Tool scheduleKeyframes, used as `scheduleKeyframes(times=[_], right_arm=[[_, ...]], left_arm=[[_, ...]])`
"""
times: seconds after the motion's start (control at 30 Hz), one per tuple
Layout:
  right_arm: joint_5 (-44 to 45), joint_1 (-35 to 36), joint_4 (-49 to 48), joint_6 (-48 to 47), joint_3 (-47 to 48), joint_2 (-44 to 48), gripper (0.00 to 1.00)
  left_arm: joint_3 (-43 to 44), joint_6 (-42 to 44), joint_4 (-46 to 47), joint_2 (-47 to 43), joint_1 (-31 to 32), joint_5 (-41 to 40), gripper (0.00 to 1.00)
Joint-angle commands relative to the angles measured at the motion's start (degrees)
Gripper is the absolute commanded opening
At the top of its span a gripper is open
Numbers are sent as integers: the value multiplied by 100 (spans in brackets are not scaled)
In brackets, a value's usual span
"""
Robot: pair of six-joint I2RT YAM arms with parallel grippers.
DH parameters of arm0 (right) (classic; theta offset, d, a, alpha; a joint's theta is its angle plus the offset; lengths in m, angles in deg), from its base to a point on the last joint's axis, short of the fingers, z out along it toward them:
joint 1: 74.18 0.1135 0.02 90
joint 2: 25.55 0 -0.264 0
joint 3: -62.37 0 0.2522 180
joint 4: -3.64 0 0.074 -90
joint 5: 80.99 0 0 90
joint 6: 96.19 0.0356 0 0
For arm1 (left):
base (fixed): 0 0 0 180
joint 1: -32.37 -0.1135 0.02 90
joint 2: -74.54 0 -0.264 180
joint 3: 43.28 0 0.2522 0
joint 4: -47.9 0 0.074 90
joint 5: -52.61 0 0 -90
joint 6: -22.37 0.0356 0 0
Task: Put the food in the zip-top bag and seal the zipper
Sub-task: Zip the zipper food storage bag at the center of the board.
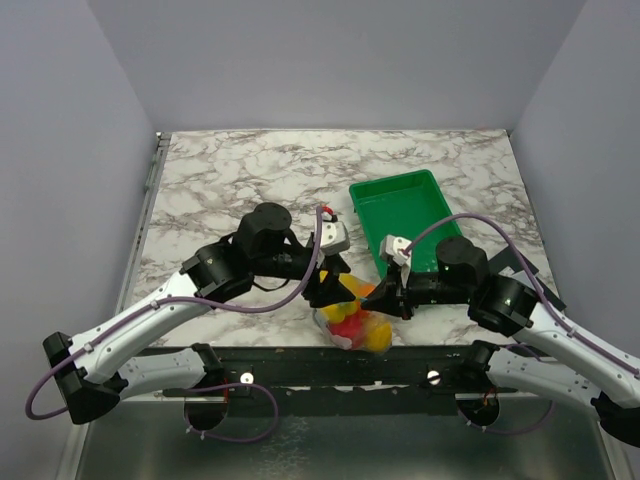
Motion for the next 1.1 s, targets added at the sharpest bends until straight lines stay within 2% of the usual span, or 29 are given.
scheduleKeyframes(times=[0.0,0.47,0.93,1.07], right_arm=[[-439,38,94,-25,305,-5,1],[-495,38,110,-6,365,-129,1],[-380,38,25,23,340,-174,1],[-383,38,23,29,321,-173,1]], left_arm=[[-141,393,32,116,-7,884,58],[-182,559,-7,468,-5,1291,32],[-278,614,-124,553,-10,1525,16],[-237,625,-135,547,-8,1501,0]])
